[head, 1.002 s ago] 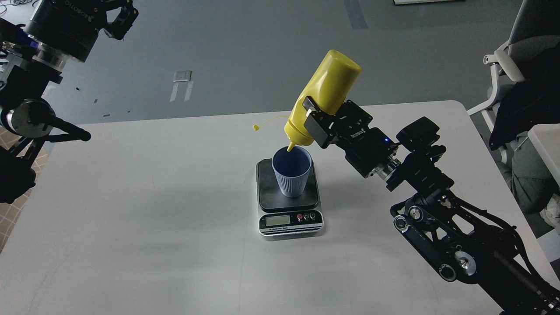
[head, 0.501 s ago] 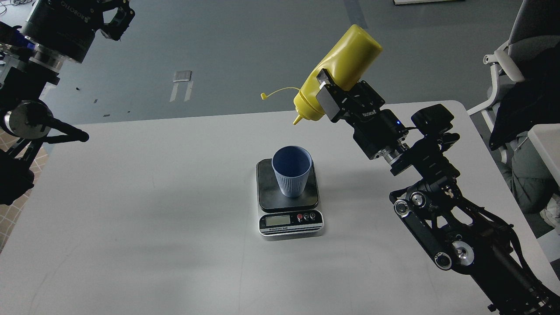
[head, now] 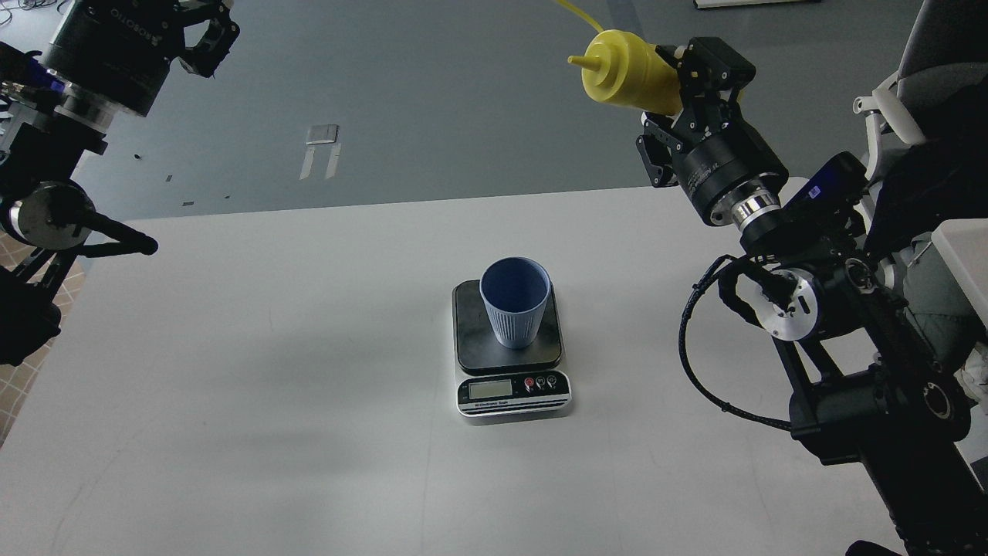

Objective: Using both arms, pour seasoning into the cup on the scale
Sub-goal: 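Raise the yellow bottle upright and move it back beside the table edge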

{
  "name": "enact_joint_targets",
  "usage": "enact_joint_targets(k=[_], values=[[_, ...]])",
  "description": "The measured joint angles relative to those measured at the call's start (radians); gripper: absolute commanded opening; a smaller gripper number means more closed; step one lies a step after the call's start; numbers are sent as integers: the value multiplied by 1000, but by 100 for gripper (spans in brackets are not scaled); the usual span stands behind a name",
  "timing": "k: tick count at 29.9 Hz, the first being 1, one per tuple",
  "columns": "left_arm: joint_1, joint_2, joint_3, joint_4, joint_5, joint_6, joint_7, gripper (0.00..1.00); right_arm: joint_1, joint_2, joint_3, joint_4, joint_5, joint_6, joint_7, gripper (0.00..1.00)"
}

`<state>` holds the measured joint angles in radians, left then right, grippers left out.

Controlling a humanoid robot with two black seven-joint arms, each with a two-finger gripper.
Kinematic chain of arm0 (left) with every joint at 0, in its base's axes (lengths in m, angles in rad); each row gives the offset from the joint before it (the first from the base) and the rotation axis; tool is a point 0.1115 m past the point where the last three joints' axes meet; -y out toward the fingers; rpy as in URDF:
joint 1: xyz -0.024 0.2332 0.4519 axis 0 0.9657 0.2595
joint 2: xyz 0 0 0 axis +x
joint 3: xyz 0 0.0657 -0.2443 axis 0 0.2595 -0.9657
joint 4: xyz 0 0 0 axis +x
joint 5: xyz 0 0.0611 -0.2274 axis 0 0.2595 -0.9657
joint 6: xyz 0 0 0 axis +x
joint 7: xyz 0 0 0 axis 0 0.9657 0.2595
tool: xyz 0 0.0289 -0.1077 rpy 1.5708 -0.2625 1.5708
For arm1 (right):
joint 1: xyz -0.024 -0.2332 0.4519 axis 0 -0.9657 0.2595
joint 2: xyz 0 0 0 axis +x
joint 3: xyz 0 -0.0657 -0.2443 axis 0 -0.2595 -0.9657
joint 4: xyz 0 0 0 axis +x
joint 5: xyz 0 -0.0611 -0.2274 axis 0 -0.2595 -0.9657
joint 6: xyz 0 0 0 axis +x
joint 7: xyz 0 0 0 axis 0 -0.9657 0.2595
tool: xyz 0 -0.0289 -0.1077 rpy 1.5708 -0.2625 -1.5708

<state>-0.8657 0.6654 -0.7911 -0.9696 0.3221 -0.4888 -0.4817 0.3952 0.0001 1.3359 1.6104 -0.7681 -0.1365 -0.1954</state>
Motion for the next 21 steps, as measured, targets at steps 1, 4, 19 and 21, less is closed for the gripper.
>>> enact_joint_targets(k=[1,4,19,21], values=[[0,0,0,0,0,0,0,98,-6,0,18,12,53,11,-5,0],[1,-1,-3,0,0,0,0,98,-35,0,72,32,124,51,-19,0],[2,12,10,2,1,0,3,98,-258,0,305,65,412,403,-160,0],[2,11,12,2,1,0,3,98,-290,0,311,64,441,420,-161,0]])
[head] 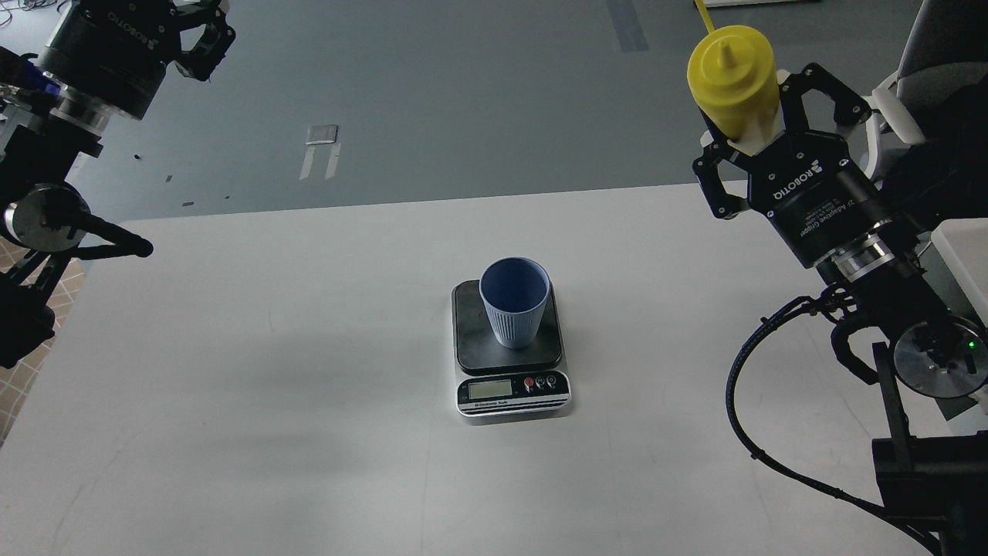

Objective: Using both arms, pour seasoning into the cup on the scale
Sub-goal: 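Raise the yellow bottle upright and move it back beside the table edge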

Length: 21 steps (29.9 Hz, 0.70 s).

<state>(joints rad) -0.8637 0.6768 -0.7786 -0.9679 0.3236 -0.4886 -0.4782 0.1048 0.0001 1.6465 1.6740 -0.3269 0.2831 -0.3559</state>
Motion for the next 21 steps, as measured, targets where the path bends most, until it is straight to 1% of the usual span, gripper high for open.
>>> enact_joint_targets(k=[5,10,14,21], values=[[0,-2,3,0,6,0,3,98,-91,0,37,-8,128,106,-9,1],[-5,-1,3,0,39,0,8,98,-138,0,44,-60,256,194,-60,1],[-5,0,3,-2,51,0,12,98,-151,0,50,-168,274,204,-66,1],[-2,3,5,-3,82,0,13,98,-152,0,73,-300,310,206,-53,1]])
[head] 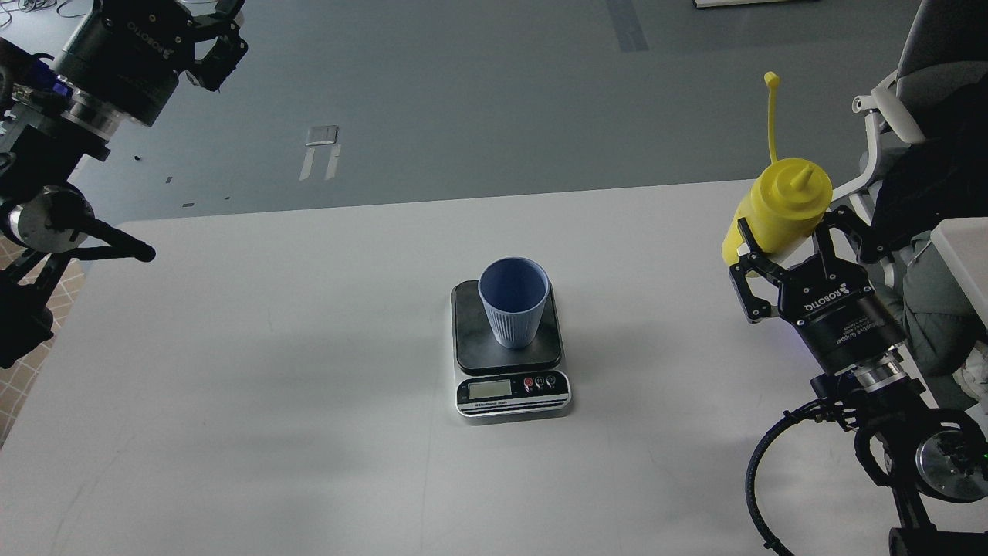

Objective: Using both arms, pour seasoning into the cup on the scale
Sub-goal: 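Raise the yellow bottle upright and move it back beside the table edge, then set the yellow bottle down and open the right gripper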

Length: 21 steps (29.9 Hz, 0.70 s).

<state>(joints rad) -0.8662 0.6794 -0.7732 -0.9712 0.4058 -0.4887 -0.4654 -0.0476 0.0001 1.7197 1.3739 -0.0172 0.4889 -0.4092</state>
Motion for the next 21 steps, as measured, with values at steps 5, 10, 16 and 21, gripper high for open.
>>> enact_joint_targets(k=[5,10,16,21], values=[[2,-12,0,-1,5,0,0,98,0,0,44,-64,33,0,-2,2],[0,-14,2,-5,17,0,13,98,5,0,41,-158,78,0,-10,2],[-1,-2,4,-6,23,0,20,98,8,0,29,-218,102,0,-11,2],[1,1,7,-6,24,0,20,99,6,0,26,-241,118,0,-11,2]])
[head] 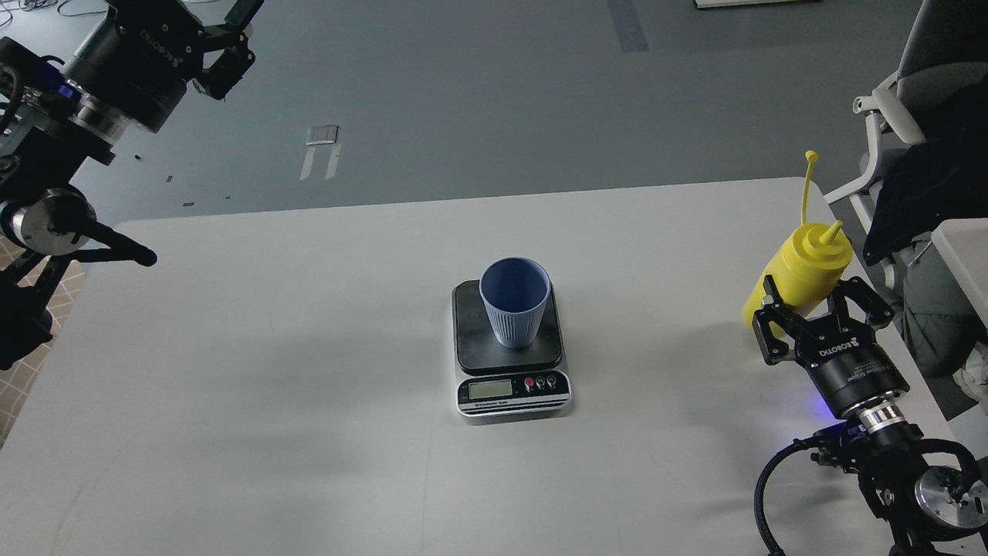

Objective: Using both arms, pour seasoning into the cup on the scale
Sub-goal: 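Set the yellow bottle down and open the right gripper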

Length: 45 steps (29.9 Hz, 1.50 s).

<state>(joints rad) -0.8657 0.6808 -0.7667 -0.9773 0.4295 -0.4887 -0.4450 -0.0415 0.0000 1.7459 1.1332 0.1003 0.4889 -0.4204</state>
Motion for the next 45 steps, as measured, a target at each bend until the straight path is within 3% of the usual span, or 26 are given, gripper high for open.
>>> enact_joint_targets(k=[18,20,23,26,27,32,45], values=[[17,5,1,0,1,0,-1,98,-43,0,0,-39,3,0,2,9],[17,5,1,0,1,0,-1,98,-48,0,-3,-44,2,0,3,13],[17,5,1,0,1,0,-1,98,-51,0,-5,-51,1,0,4,29],[17,5,1,0,1,0,-1,98,-52,0,-5,-52,-2,0,4,52],[17,5,1,0,1,0,-1,98,-53,0,-5,-50,-2,0,4,64],[19,5,1,0,2,0,-1,99,-88,0,-7,-11,0,0,1,90],[30,14,0,-2,2,0,-4,98,-214,0,-3,143,69,0,-25,99]])
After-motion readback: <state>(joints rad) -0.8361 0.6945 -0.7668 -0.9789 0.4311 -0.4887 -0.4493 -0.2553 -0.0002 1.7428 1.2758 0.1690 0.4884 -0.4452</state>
